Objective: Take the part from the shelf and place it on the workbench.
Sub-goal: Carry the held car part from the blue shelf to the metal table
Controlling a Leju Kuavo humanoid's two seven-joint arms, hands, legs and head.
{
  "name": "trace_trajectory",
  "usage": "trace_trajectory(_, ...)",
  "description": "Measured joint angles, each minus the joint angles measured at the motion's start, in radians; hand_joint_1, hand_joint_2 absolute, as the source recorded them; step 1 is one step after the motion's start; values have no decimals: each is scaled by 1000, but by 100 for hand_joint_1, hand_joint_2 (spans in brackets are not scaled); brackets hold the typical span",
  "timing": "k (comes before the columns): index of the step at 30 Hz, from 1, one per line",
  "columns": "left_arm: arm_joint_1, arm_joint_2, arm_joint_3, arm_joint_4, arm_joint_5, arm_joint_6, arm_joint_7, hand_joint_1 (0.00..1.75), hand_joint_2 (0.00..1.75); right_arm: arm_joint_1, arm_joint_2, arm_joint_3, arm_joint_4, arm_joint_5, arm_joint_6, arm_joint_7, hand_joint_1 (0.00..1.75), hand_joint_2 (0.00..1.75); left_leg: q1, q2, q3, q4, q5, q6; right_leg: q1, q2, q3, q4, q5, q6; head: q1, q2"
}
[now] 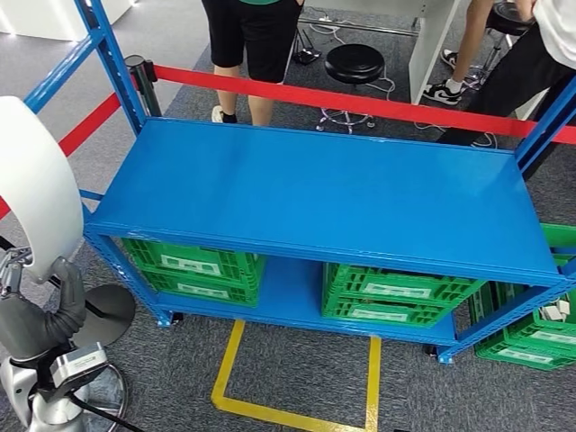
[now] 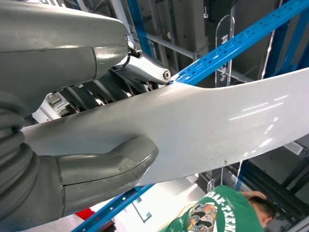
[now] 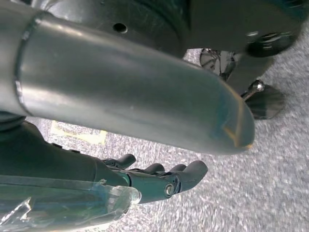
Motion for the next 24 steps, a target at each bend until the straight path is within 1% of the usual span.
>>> trace_trajectory(2,0,0,0,0,1,0,0,175,175,0,0,0,0,0,0,0,0,0,-1,0,-2,0,1,1,0,0,-10,26,-9,0,0,0)
trace_trajectory(4,0,0,0,0,3,0,0,175,175,1,0,0,0,1,0,-2,0,0,-4,0,-5,0,4,2,1,0,-14,47,-9,-1,0,0)
trace_trajectory(5,-2,1,0,0,6,0,0,175,175,1,0,0,0,1,-1,-7,0,0,-5,0,-6,0,6,1,1,0,11,10,13,-4,0,0)
trace_trajectory(6,-4,1,0,0,9,0,0,175,175,0,0,0,0,1,-2,-12,0,0,-5,-1,-7,0,8,0,2,0,49,-52,44,-9,0,0)
trace_trajectory(7,-10,3,0,0,13,-1,0,175,175,-3,0,0,0,-4,-3,-21,0,0,-6,-1,-10,1,13,-7,6,1,93,-130,72,-16,0,0)
trace_trajectory(8,-20,5,0,-3,17,-2,0,175,175,-9,0,-1,0,-10,-5,-28,0,0,-5,-1,-42,69,-23,-24,6,0,128,-208,106,-31,-2,0)
trace_trajectory(9,-28,7,-1,-5,20,-3,0,175,175,-15,1,-1,0,-16,-7,-32,0,0,-3,-1,-77,146,-60,-40,6,0,140,-249,123,-42,-5,0)
trace_trajectory(10,-36,9,-1,-7,23,-3,0,175,175,-20,1,-2,0,-22,-9,-34,0,0,-1,-1,-109,218,-94,-56,6,-1,139,-269,133,-52,-7,0)
trace_trajectory(11,-39,11,-1,-9,24,-3,0,175,175,-22,1,-3,0,-26,-11,-34,0,0,2,-1,-130,277,-123,-65,2,-2,129,-273,143,-57,-9,0)
trace_trajectory(12,-40,13,-1,-9,24,-4,0,175,175,-23,2,-4,0,-29,-11,-34,0,0,3,-1,-107,244,-100,-66,1,-2,126,-273,146,-54,-9,0)
trace_trajectory(14,-46,14,-1,-10,25,-6,0,175,175,-26,3,-8,-1,-36,-14,-31,0,0,6,-1,-27,109,-43,-67,1,-1,122,-271,151,-46,-9,0)
trace_trajectory(15,-51,14,-2,-11,25,-8,0,175,175,-30,3,-9,-1,-38,-16,-28,0,0,6,-2,6,47,-26,-63,2,0,119,-268,153,-41,-9,0)
trace_trajectory(16,-58,14,-2,-11,25,-11,0,175,175,-35,4,-11,-1,-41,-19,-24,0,0,6,-3,23,9,-18,-59,4,0,114,-267,156,-36,-8,0)
trace_trajectory(17,-64,14,-2,-12,25,-15,2,175,175,-41,4,-13,-2,-44,-25,-19,0,0,5,-5,27,-7,-19,-51,5,1,110,-267,161,-29,-8,0)
trace_trajectory(19,-78,15,-2,-13,22,-25,10,175,175,-53,5,-17,-3,-53,-42,-13,0,0,3,-6,19,-9,-11,-32,3,1,103,-269,168,-17,-7,0)
trace_trajectory(20,-86,15,-3,-13,20,-29,16,175,175,-59,5,-19,-3,-60,-53,-12,0,0,3,-5,16,-10,-7,-24,1,0,97,-262,160,-12,-6,0)
trace_trajectory(21,-95,15,-3,-13,17,-32,23,175,175,-66,6,-22,-3,-67,-66,-10,0,0,4,-4,14,-11,-2,-16,0,0,83,-235,140,-7,-3,0)
trace_trajectory(22,-103,15,-4,-13,14,-35,28,175,175,-73,6,-25,-3,-75,-78,-5,0,0,5,-3,10,-12,2,-10,0,0,61,-186,109,-5,0,0)
trace_trajectory(24,-116,15,-4,-12,13,-39,34,175,175,-88,9,-30,-3,-87,-99,14,0,0,2,-1,2,-11,8,-4,0,-1,6,-49,37,-1,4,0)
